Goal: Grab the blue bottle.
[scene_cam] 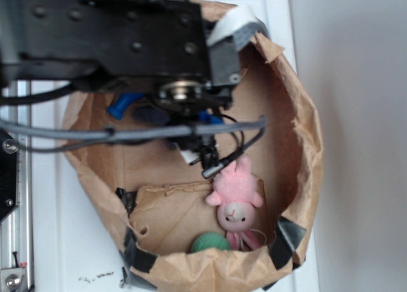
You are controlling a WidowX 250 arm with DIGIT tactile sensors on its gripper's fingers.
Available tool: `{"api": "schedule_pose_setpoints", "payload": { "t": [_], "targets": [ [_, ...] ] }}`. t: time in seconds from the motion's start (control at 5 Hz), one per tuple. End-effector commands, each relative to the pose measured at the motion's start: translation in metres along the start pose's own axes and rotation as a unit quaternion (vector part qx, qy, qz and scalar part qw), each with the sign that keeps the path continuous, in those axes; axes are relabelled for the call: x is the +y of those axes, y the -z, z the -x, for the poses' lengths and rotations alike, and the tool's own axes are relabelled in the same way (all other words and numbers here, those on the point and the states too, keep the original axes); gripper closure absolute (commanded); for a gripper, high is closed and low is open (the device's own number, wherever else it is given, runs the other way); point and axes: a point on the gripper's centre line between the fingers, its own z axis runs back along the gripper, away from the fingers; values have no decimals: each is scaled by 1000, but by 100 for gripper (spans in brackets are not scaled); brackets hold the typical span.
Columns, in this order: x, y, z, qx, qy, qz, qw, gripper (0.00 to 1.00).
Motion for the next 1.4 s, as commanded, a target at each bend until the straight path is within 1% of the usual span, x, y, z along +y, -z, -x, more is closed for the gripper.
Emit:
{"api": "schedule_pose_setpoints", "payload": {
  "t": [0.0,0.2,0.4,0.6,0.8,1.0,1.2],
  "targets": [
    [22,23,-17,-35,-15,-25,999,0],
    [39,25,-15,-35,-15,-30,999,0],
    [69,13,-13,-34,-18,-34,999,0],
    [93,3,-12,-28,-13,-25,999,0],
    [111,13,-9,-37,-15,-25,999,0],
    [113,35,-4,-55,-20,-44,997,0],
    [105,46,-1,-77,-31,-58,995,0]
  ]
}}
